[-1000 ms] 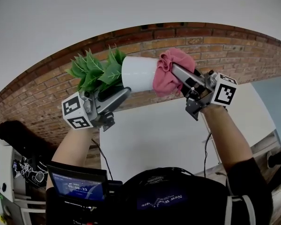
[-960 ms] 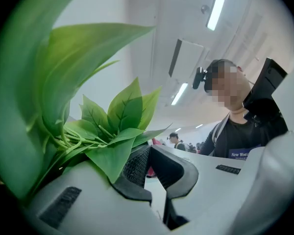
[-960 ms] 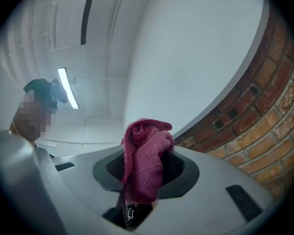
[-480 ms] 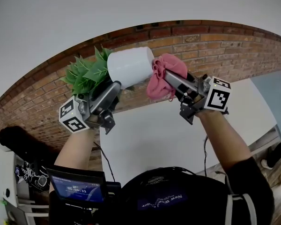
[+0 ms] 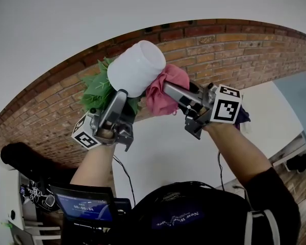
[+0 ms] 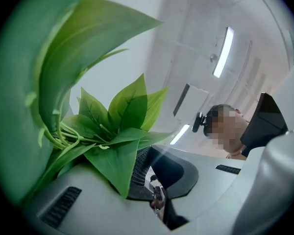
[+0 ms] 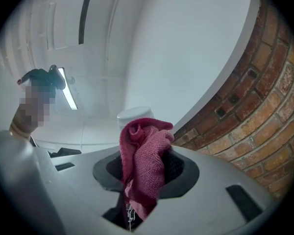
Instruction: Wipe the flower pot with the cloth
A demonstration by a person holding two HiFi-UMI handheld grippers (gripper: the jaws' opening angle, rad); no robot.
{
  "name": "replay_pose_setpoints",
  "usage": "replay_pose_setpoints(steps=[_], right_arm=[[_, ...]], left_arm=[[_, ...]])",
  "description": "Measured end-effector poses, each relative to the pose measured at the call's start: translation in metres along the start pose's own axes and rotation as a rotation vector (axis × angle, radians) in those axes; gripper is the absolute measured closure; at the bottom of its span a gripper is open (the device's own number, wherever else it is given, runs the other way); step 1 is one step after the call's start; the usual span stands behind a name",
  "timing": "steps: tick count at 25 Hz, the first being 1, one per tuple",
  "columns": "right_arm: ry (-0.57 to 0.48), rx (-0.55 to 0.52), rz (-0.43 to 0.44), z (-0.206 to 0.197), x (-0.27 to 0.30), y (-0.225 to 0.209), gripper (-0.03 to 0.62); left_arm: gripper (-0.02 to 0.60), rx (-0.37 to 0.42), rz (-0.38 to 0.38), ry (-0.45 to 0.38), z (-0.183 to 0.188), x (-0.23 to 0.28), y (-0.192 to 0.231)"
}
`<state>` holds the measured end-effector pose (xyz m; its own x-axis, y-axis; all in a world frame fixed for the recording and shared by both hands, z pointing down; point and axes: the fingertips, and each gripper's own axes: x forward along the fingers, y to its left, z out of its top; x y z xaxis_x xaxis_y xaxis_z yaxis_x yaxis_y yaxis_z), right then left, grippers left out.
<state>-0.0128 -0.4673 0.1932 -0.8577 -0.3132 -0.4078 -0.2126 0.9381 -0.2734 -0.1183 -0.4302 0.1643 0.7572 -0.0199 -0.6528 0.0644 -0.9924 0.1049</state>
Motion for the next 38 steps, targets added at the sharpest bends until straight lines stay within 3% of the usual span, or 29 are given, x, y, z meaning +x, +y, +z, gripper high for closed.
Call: replay_pose_setpoints(steps=[4,8,14,18,21,29,34,38], right_arm=[[0.032,-0.002,-0.009,-0.006,0.003,-0.003,0.485],[0.066,0.019,-0.022,-0.013,-0.001,-0.013,0.485],[0.107,0.108,0.026,-0.021,-0.008,-0.018,0.485],[0.128,0.148,0.057,-0.018,-0.017,-0.022,0.485],[0.184,0.109,0.086,-0.016,-0.019,-0.016,0.485],[0.432,-0.138,0.088,-0.040,-0.012,0.010,0.485],[0.544,-0.303,0.062,-0.073,0.004,0.021,0.485],[0.581,-0.363,0.051,-0.085,0.005,0.018,0.485]], left_arm=[[0.575,-0.047,-0.049,-0.012,-0.007,-0.008,-0.004],[0.575,-0.042,-0.114,0.081,-0.017,-0.011,-0.014],[0.575,-0.011,-0.228,0.280,-0.041,-0.016,-0.035],[0.575,0.077,-0.264,0.517,-0.073,-0.024,-0.046],[0.575,0.134,-0.242,0.679,-0.097,-0.035,-0.040],[0.575,0.331,-0.097,0.982,-0.133,-0.063,-0.003],[0.575,0.422,-0.013,1.028,-0.131,-0.076,0.016],[0.575,0.457,0.091,1.021,-0.126,-0.068,0.037]])
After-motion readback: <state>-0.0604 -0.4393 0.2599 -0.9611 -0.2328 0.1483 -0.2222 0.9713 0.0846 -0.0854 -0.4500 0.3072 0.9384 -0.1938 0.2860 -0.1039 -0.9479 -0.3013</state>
